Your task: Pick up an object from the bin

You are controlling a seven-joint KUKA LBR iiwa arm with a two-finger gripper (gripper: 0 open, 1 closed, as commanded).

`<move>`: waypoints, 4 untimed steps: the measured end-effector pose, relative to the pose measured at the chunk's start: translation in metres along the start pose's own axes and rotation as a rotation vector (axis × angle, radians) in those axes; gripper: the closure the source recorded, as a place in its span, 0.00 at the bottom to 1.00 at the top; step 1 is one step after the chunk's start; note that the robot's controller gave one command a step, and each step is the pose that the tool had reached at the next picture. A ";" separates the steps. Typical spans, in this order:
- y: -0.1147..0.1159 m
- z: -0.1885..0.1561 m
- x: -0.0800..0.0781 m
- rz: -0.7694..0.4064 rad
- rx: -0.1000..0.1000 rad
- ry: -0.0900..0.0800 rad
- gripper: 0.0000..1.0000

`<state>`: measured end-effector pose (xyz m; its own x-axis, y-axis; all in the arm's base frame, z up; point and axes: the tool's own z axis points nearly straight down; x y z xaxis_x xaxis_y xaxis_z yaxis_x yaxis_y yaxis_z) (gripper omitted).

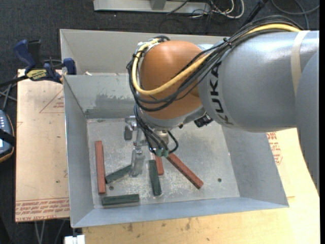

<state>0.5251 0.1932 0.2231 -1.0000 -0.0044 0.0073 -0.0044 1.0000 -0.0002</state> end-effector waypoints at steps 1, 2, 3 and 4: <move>-0.001 -0.004 -0.002 0.004 -0.001 -0.008 0.00; -0.013 0.050 0.001 -0.016 -0.003 -0.013 0.00; 0.000 0.110 0.020 0.009 -0.002 -0.011 0.00; -0.001 0.142 0.004 0.063 -0.002 -0.003 0.00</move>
Offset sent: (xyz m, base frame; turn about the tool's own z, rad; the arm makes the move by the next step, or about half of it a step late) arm -0.0091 -0.0365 -0.1484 -0.0493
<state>0.5201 0.1925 0.0807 -0.9983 0.0587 0.0039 0.0587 0.9983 0.0018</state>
